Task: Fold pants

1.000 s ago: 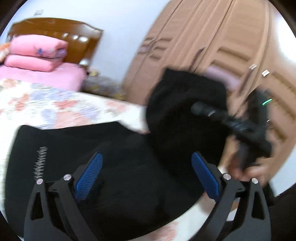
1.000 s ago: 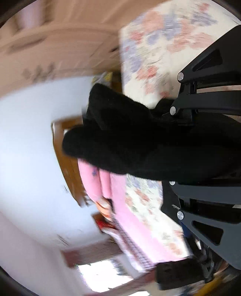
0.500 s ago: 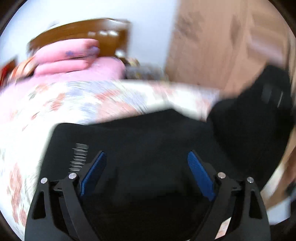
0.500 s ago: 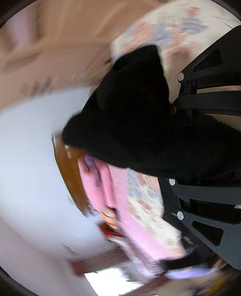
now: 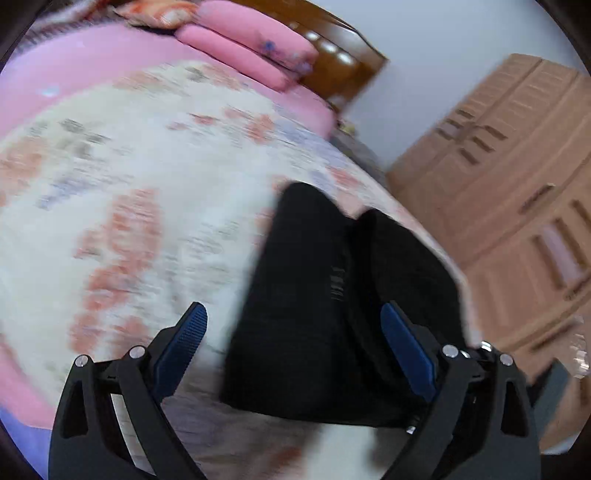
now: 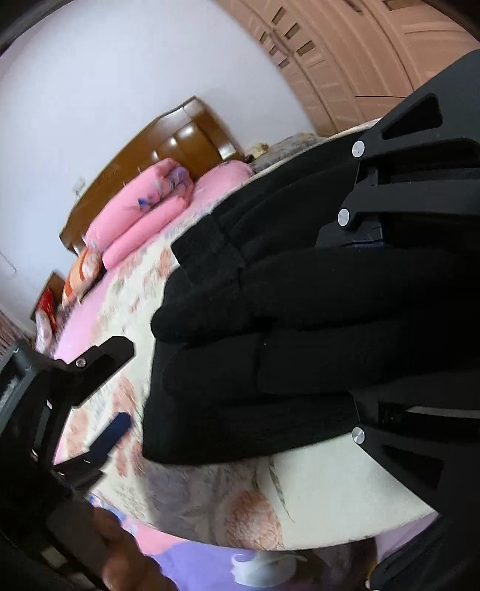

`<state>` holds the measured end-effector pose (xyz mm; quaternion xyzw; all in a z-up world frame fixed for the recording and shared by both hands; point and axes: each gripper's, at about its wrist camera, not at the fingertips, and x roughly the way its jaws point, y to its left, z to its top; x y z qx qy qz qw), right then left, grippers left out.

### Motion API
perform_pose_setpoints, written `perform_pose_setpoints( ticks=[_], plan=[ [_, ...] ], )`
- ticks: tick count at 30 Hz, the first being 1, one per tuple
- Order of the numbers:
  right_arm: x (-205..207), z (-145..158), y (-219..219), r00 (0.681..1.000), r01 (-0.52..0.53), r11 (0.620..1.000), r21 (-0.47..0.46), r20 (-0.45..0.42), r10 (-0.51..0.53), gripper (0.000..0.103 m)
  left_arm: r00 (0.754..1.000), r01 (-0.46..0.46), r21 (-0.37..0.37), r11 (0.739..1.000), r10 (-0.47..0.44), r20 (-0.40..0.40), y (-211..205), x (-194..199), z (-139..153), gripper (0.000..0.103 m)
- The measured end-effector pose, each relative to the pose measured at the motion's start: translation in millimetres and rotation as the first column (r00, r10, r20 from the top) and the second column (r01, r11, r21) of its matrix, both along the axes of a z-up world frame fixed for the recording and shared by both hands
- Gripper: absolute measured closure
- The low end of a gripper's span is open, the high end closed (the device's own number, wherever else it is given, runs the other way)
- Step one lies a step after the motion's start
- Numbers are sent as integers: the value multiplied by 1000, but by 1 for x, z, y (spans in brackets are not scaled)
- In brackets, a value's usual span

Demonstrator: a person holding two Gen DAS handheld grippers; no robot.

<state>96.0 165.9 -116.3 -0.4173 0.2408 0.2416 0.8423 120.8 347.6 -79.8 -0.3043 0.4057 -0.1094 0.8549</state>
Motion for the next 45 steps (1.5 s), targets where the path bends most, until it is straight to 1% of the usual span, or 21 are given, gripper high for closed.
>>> perform_pose_setpoints(
  ticks=[4,7,10,12,15,16,17,18,19,20,22,24,25,28,30,32,35,39,41,43,45],
  plan=[
    [-2,-1,-3,998,6,1000,29,55,-8,73,990,138,-147,979,-141,-8,-24,20,3,6],
    [-10,8,7,997,13,998,54,74,-17,73,959,244,-239,940,-270,-83,-47,43,-3,4],
    [-11,9,8,996,8,999,38,89,-11,73,919,322,-349,880,-378,-107,-64,60,-11,3],
    [-12,7,9,996,0,1000,25,94,-2,73,904,343,-360,867,-410,-125,-75,75,-15,2],
    [-29,2,18,997,-11,1000,-6,77,11,67,888,366,-315,876,-430,-163,-95,90,-19,8],
    [-30,2,16,999,-26,1000,-7,34,26,64,884,375,-279,884,-431,-180,-102,94,-19,15],
    [-29,5,12,999,-37,999,3,-2,37,56,880,374,-243,895,-425,-213,-108,98,-23,31],
    [-30,12,2,999,-43,999,27,-32,44,41,878,365,-218,905,-413,-243,-111,100,-28,47],
    [-32,18,-8,998,-42,998,56,-48,44,30,878,355,-190,915,-396,-268,-113,102,-33,53],
    [-34,28,-25,997,-31,994,109,-65,38,12,879,355,-184,916,-394,-269,-115,102,-35,52],
    [-37,48,-72,992,20,965,263,-122,13,11,885,356,-193,914,-396,-246,-114,101,-36,53],
    [-38,57,-122,980,120,912,392,-195,-45,11,889,354,-188,916,-393,-237,-116,100,-36,55],
    [-39,56,-155,966,200,869,453,-238,-98,11,892,350,-180,919,-386,-235,-118,99,-36,55],
    [-39,42,-214,900,367,756,542,-413,-141,11,895,349,-162,923,-379,-233,-120,99,-35,57],
    [-44,27,-227,862,422,726,542,-489,-135,11,893,353,-162,921,-384,-234,-123,99,-35,59],
    [-58,15,-219,855,426,737,524,-500,-138,11,892,356,-163,920,-387,-234,-122,100,-35,61],
    [-52,7,-207,858,440,757,483,-475,-195,11,895,354,-159,922,-383,-229,-115,99,-33,65],
    [-43,2,-187,876,410,815,410,-425,-227,11,910,327,-167,930,-357,-209,-109,92,-26,73],
    [-43,0,-188,884,431,806,405,-371,-286,11,920,318,-156,935,-344,-189,-106,84,-19,76],
    [-41,3,-194,873,475,779,409,-333,-357,11,930,310,-144,940,-331,-160,-107,79,-7,78],
    [-40,2,-196,862,496,765,411,-338,-377,10,933,313,-138,940,-331,-139,-111,78,3,80]
  ],
)
